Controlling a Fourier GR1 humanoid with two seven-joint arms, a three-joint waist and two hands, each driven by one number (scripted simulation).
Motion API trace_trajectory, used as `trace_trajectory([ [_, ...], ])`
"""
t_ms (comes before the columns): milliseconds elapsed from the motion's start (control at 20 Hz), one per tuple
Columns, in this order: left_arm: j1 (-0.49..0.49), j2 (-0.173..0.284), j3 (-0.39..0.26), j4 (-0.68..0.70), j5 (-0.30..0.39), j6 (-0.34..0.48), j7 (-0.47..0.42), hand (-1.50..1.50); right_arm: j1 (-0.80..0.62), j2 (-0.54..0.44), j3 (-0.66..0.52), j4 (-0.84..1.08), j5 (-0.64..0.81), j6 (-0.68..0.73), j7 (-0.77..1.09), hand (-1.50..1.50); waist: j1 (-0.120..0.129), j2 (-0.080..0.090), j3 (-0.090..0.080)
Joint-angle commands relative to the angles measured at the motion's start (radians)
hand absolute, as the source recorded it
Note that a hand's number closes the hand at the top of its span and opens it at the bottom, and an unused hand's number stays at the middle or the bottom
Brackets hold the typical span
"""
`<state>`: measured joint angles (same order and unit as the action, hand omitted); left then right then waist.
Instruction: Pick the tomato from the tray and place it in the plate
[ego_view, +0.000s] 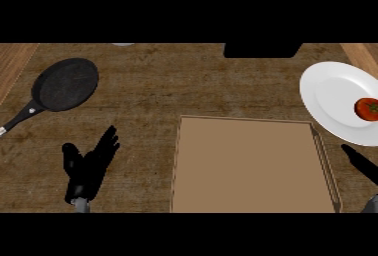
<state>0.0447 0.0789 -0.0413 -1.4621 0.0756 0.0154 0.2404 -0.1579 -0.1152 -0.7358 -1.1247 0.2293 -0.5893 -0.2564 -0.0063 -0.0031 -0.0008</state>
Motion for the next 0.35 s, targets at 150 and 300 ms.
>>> trace_trajectory([
  [150,0.008,0.016,0.013,-0.036,0.008,-0.030,0.009,0.00,0.178,0.057,0.146,-0.323,0.079,-0.015,0.237,-1.50,0.004,0.002,0.000],
  [300,0.055,-0.040,-0.027,-0.025,-0.036,0.014,-0.038,0.00,0.177,0.082,0.172,-0.244,0.044,-0.059,0.161,-1.50,0.007,0.002,0.001],
])
